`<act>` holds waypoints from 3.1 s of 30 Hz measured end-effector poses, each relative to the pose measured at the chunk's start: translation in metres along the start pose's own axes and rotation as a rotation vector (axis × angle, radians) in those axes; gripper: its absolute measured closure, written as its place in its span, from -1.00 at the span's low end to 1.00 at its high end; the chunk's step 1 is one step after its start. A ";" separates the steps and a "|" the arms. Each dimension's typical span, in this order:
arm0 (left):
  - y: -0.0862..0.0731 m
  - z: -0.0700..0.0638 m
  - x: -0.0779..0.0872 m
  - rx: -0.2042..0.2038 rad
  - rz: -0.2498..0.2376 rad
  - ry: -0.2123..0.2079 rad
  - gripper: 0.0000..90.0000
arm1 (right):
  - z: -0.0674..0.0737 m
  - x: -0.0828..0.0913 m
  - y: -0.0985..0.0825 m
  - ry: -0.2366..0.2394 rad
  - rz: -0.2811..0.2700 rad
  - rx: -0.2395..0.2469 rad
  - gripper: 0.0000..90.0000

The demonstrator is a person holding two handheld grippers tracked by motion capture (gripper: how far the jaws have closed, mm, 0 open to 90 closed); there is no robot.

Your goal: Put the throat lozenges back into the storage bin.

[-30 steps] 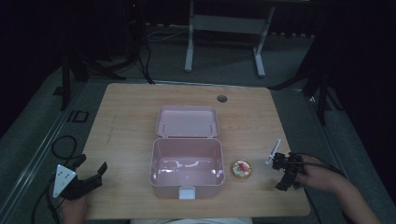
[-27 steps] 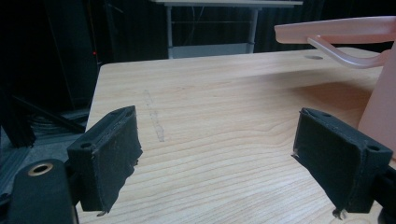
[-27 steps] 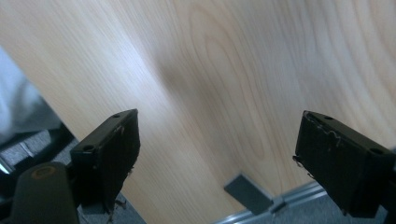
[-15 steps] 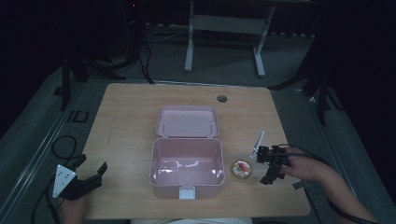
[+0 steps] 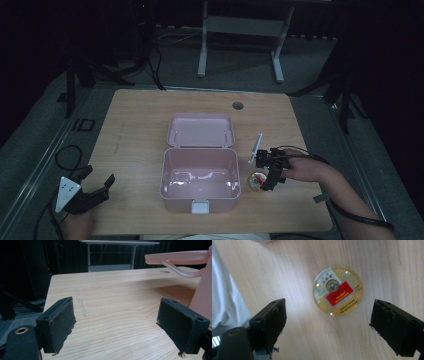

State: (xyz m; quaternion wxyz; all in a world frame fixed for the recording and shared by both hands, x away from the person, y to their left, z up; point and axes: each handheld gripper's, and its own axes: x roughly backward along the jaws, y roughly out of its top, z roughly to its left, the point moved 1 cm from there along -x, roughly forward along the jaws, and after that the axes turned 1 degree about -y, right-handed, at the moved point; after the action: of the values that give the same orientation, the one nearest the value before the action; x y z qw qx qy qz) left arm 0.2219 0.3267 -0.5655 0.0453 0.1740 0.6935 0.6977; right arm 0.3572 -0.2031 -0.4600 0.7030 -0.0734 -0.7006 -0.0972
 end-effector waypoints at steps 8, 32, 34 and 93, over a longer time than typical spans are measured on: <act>0.000 0.000 0.000 0.000 0.000 -0.002 -0.67 | -0.006 -0.026 0.008 0.005 0.035 0.017 -0.71; 0.000 0.000 0.000 -0.004 0.004 -0.008 -0.67 | -0.011 -0.055 0.012 0.031 0.086 0.054 -0.56; 0.000 0.000 0.000 -0.004 0.003 -0.008 -0.67 | -0.011 -0.052 0.012 0.029 0.089 0.056 -0.56; 0.000 0.000 0.000 0.002 -0.004 -0.009 -0.67 | 0.047 0.094 0.121 0.012 0.038 0.147 -0.55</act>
State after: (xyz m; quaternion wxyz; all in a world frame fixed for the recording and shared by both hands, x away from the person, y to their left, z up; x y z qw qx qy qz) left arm 0.2218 0.3272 -0.5656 0.0496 0.1761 0.6944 0.6959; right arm 0.3405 -0.0776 -0.3618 0.7125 -0.0345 -0.7001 -0.0324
